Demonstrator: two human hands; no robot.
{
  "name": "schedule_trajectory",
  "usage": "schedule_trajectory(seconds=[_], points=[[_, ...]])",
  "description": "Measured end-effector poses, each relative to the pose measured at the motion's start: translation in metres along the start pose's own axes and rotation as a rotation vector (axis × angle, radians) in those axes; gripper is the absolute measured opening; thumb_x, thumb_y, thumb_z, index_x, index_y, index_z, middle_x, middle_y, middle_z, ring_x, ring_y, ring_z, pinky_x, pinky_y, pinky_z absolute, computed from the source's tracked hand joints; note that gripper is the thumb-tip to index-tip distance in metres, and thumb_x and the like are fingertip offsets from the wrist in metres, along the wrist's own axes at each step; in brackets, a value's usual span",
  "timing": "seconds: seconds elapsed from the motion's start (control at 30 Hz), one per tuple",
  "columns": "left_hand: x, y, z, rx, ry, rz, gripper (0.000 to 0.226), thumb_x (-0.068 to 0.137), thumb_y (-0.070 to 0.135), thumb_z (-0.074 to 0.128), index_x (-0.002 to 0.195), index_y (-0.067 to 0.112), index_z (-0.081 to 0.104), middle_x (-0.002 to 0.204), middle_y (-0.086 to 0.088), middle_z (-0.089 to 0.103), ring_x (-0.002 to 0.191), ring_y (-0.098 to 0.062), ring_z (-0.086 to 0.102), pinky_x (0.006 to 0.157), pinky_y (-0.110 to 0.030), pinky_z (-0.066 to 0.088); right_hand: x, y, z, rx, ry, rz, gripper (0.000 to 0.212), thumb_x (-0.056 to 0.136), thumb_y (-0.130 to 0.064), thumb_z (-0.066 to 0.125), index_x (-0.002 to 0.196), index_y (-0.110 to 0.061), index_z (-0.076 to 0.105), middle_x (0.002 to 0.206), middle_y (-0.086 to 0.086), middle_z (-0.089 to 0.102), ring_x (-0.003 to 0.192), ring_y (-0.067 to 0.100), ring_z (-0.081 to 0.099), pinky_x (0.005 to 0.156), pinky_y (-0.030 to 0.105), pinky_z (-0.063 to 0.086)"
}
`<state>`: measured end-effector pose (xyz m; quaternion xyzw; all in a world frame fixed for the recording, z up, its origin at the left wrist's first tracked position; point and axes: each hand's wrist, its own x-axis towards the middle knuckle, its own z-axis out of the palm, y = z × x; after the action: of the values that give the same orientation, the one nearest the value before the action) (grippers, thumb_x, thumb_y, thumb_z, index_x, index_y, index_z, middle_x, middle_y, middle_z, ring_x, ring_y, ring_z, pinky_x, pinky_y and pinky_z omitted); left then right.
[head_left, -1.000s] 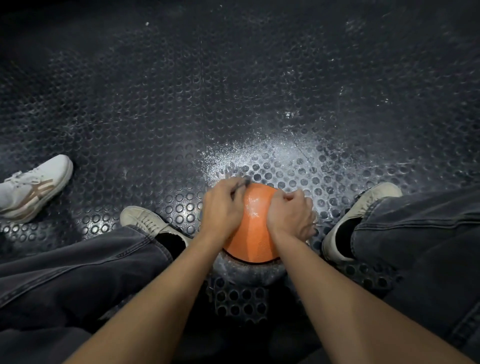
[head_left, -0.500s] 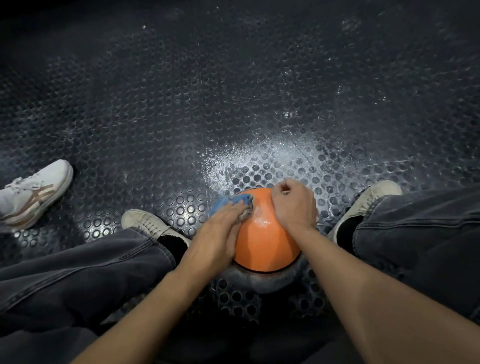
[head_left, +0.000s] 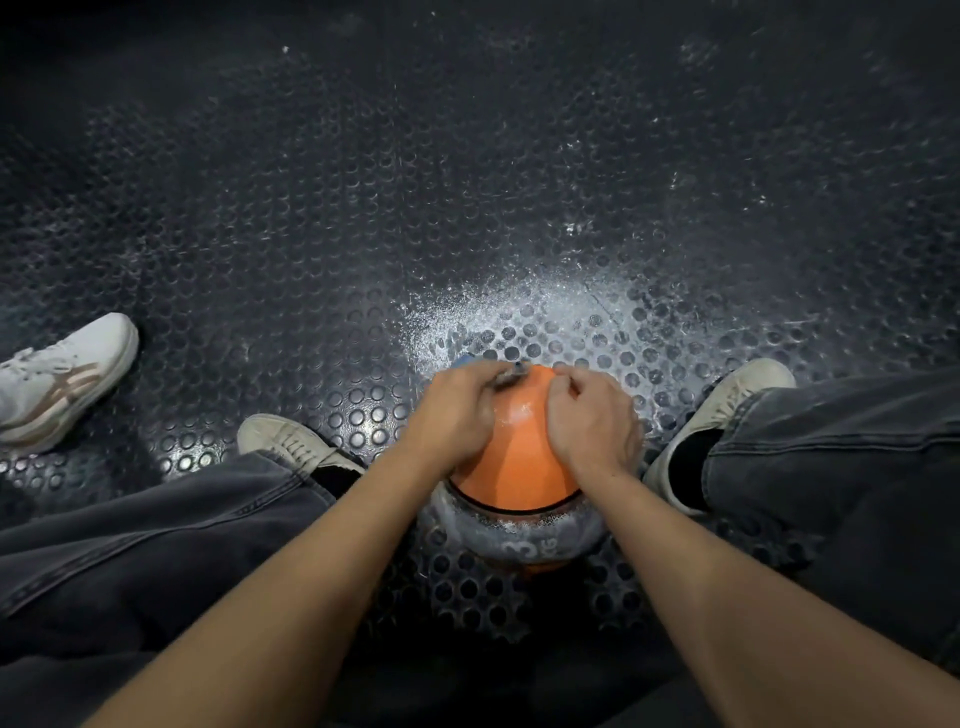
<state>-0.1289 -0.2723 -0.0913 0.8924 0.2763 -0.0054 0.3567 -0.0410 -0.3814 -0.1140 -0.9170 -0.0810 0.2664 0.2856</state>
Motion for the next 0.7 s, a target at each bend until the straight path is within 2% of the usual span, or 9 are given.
schedule_trajectory(seconds=[0.07, 0.13, 0.2, 0.3, 0.4, 0.47, 0.57, 0.63, 0.7], points=[[0.005, -0.006, -0.003, 0.004, -0.021, -0.011, 0.037, 0.097, 0.003, 0.044, 0.124, 0.021, 0.063, 0.115, 0.0, 0.065, 0.09, -0.007, 0.055, 0.079, -0.004, 0.042, 0.001, -0.001, 0.003, -0.006, 0.017, 0.003, 0.028, 0.101, -0.042, 0.043, 0.113, -0.034, 0.066, 0.112, -0.004, 0.063, 0.103, 0.021, 0.055, 0.105, 0.047, 0.04], [-0.022, -0.016, -0.008, -0.016, -0.052, 0.084, 0.038, 0.097, 0.005, 0.047, 0.126, 0.024, 0.062, 0.131, 0.0, 0.06, 0.117, -0.011, 0.054, 0.103, -0.019, 0.039, 0.006, -0.003, 0.004, -0.004, 0.014, 0.008, 0.023, 0.1, -0.043, 0.045, 0.093, -0.033, 0.064, 0.097, -0.005, 0.062, 0.092, 0.02, 0.056, 0.099, 0.045, 0.044], [-0.056, -0.016, -0.006, -0.032, -0.073, 0.152, 0.043, 0.094, 0.002, 0.048, 0.132, 0.019, 0.057, 0.142, 0.004, 0.049, 0.136, -0.009, 0.038, 0.115, -0.026, 0.026, 0.013, -0.006, 0.001, -0.015, -0.01, 0.012, 0.026, 0.1, -0.042, 0.045, 0.085, -0.03, 0.063, 0.088, -0.004, 0.061, 0.085, 0.02, 0.056, 0.092, 0.038, 0.043], [-0.039, -0.011, 0.003, -0.048, -0.013, 0.128, 0.042, 0.096, 0.001, 0.045, 0.134, 0.018, 0.055, 0.138, 0.005, 0.053, 0.127, -0.008, 0.047, 0.112, -0.025, 0.033, 0.02, -0.005, 0.005, -0.036, -0.039, -0.033, 0.029, 0.099, -0.043, 0.045, 0.086, -0.028, 0.066, 0.08, -0.004, 0.061, 0.077, 0.02, 0.057, 0.088, 0.038, 0.048], [-0.01, -0.007, 0.005, -0.078, 0.087, -0.05, 0.033, 0.1, 0.01, 0.043, 0.127, 0.022, 0.059, 0.123, 0.001, 0.062, 0.1, -0.008, 0.056, 0.092, -0.021, 0.047, 0.02, -0.004, 0.01, -0.033, -0.016, -0.015, 0.031, 0.099, -0.044, 0.046, 0.076, -0.027, 0.057, 0.082, -0.005, 0.061, 0.079, 0.019, 0.06, 0.089, 0.038, 0.049], [-0.028, -0.007, 0.004, -0.09, 0.081, -0.012, 0.031, 0.1, 0.01, 0.045, 0.123, 0.022, 0.062, 0.128, 0.002, 0.059, 0.107, -0.003, 0.052, 0.094, -0.007, 0.038, 0.022, -0.003, 0.008, -0.033, -0.012, 0.005, 0.026, 0.099, -0.043, 0.048, 0.078, -0.029, 0.055, 0.09, -0.006, 0.061, 0.08, 0.016, 0.057, 0.083, 0.031, 0.045], [-0.068, -0.002, 0.018, -0.033, 0.052, 0.123, 0.041, 0.094, 0.003, 0.047, 0.129, 0.021, 0.059, 0.14, 0.009, 0.049, 0.132, -0.001, 0.037, 0.113, -0.018, 0.025, 0.027, -0.002, 0.0, -0.021, -0.045, -0.016, 0.019, 0.1, -0.041, 0.049, 0.085, -0.034, 0.057, 0.083, -0.007, 0.056, 0.068, 0.01, 0.049, 0.066, 0.026, 0.032], [-0.046, -0.002, 0.016, -0.071, 0.083, 0.059, 0.04, 0.096, 0.003, 0.045, 0.13, 0.021, 0.058, 0.13, 0.005, 0.059, 0.118, -0.002, 0.052, 0.104, -0.014, 0.037, 0.027, 0.002, 0.003, -0.003, -0.052, -0.055, 0.023, 0.099, -0.042, 0.049, 0.081, -0.032, 0.059, 0.079, -0.008, 0.058, 0.071, 0.016, 0.055, 0.07, 0.028, 0.041], [-0.017, -0.004, 0.006, -0.118, 0.092, -0.161, 0.032, 0.101, 0.009, 0.042, 0.125, 0.019, 0.06, 0.094, 0.005, 0.064, 0.072, -0.003, 0.057, 0.066, -0.004, 0.044, 0.024, 0.0, 0.009, -0.001, -0.034, -0.057, 0.023, 0.098, -0.044, 0.049, 0.083, -0.032, 0.061, 0.084, -0.009, 0.059, 0.079, 0.018, 0.059, 0.081, 0.035, 0.049]])
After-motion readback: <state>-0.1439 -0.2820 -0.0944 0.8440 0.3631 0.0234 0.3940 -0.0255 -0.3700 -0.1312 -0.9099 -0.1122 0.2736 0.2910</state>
